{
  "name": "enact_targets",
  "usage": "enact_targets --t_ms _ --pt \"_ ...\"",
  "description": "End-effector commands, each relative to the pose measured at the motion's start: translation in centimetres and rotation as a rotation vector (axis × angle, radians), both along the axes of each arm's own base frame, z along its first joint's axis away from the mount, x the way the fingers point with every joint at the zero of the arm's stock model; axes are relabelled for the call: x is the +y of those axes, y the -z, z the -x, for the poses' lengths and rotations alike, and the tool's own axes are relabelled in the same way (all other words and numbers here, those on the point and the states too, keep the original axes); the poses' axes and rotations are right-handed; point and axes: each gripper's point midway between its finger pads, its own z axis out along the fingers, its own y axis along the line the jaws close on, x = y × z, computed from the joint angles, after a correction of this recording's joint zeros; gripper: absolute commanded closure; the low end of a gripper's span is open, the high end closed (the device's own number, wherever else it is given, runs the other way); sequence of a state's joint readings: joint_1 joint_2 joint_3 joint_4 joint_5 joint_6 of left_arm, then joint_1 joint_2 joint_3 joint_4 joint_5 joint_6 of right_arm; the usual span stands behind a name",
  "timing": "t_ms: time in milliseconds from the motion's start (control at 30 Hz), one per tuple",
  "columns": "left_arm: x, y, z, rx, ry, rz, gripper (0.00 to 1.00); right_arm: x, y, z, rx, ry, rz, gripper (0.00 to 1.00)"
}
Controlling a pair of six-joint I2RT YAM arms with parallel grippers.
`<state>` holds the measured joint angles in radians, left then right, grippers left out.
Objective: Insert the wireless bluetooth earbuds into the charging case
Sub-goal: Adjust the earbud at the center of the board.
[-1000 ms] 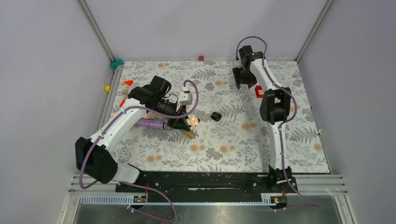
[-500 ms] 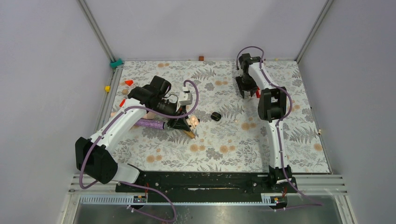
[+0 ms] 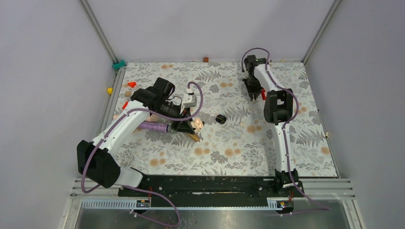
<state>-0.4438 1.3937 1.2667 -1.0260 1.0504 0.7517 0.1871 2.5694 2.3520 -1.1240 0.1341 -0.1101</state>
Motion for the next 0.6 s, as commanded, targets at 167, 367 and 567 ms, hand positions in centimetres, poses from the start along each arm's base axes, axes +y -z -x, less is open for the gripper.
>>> enact_targets --t_ms 167,367,567 --pt "-0.3 -1.1 0.1 -0.04 0.022 0.059 1.0 2.3 -3.4 1.9 0.002 -0.056 -0.098 0.75" --pt "-0.3 -1.1 0.1 -0.04 0.023 0.059 1.0 6.6 -4.2 4.8 -0.032 -0.257 -0.08 0.74" --pt "0.0 -1.3 0.0 -0.046 0.015 0.066 1.0 9.3 -2.2 7.3 -0.002 -0.403 -0.02 0.72"
